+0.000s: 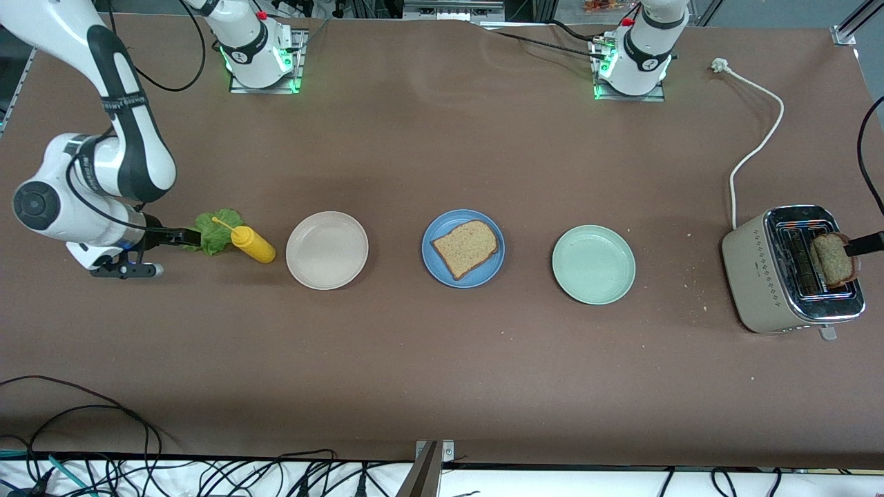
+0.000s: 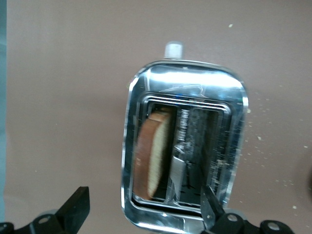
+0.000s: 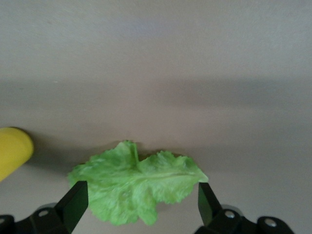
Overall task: Make sandwich in blue plate with both arms
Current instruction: 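Grasp the lettuce leaf with the right gripper while the left gripper grasps bread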
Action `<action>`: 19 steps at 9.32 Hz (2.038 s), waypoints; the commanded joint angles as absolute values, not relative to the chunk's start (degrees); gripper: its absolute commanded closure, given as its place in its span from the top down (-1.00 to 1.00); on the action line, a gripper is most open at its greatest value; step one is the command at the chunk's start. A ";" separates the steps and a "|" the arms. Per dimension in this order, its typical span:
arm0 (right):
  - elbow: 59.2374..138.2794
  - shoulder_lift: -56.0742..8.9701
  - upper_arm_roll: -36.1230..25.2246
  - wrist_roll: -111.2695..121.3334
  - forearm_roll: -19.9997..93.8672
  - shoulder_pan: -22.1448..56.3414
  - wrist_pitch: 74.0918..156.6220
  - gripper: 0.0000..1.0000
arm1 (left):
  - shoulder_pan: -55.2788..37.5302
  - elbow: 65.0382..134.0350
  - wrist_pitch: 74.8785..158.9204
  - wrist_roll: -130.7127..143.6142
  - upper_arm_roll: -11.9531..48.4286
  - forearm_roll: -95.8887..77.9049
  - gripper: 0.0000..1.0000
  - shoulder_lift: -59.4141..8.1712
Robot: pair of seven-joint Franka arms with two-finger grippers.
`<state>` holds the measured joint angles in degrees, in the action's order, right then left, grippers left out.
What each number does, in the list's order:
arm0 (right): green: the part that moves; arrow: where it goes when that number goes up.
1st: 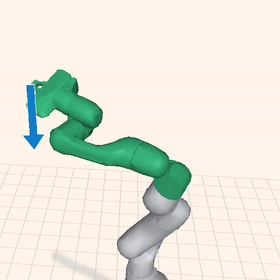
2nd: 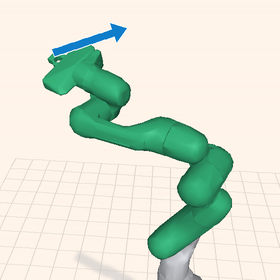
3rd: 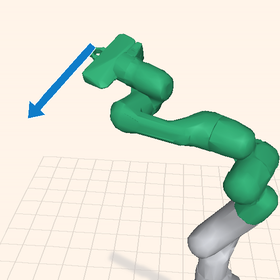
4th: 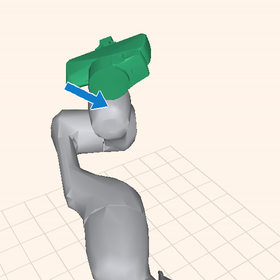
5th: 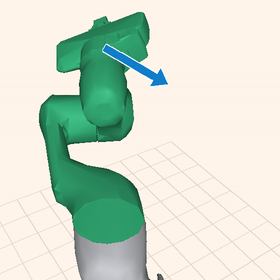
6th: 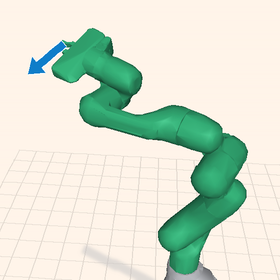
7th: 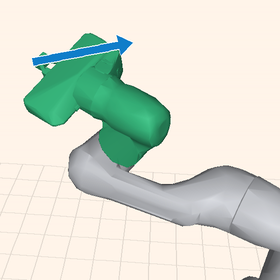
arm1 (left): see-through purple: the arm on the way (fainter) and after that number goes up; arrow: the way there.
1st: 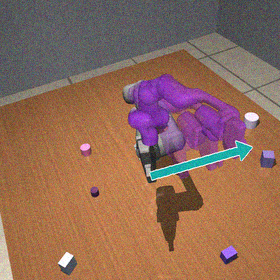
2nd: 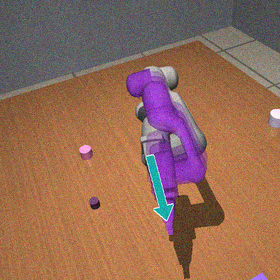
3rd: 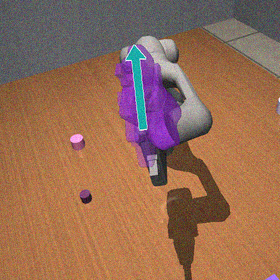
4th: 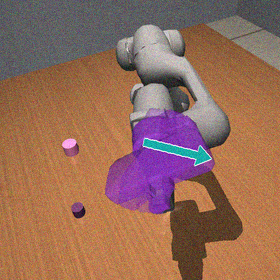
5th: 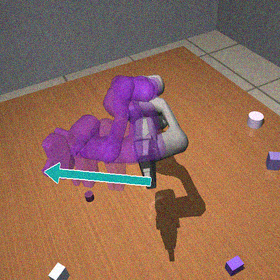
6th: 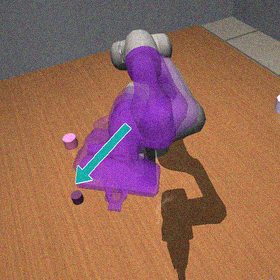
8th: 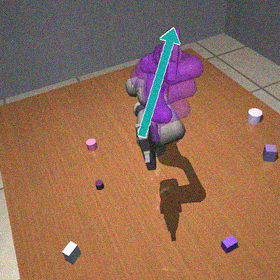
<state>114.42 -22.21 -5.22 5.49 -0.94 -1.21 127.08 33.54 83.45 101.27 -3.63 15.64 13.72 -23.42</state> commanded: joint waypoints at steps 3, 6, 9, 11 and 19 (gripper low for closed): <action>116.63 -26.98 -5.45 6.42 -1.67 -1.49 128.93 1.00 | 36.21 82.35 102.49 -6.07 16.61 13.80 1.00 -27.60; 116.37 -30.23 -5.98 6.50 -3.06 -1.49 129.81 0.40 | 36.21 83.41 102.48 -6.07 16.61 13.54 0.83 -28.82; 115.40 -30.06 -5.98 6.42 -3.52 -1.41 129.46 -0.84 | 36.30 83.23 102.48 -5.98 16.52 13.54 -0.33 -30.32; 114.62 -29.88 -6.06 6.59 -3.60 -1.41 129.29 -1.00 | 36.21 83.23 102.39 -6.06 16.61 13.54 -1.00 -30.23; 82.66 -28.04 -5.63 14.59 -2.73 -1.14 91.28 -1.00 | 35.77 82.18 93.27 -6.77 19.94 13.54 -1.00 -21.47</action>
<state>92.43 -27.59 -6.16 13.01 -3.12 -1.19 102.03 35.83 81.65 97.60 -5.61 18.42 13.69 -27.22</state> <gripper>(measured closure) 0.943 0.890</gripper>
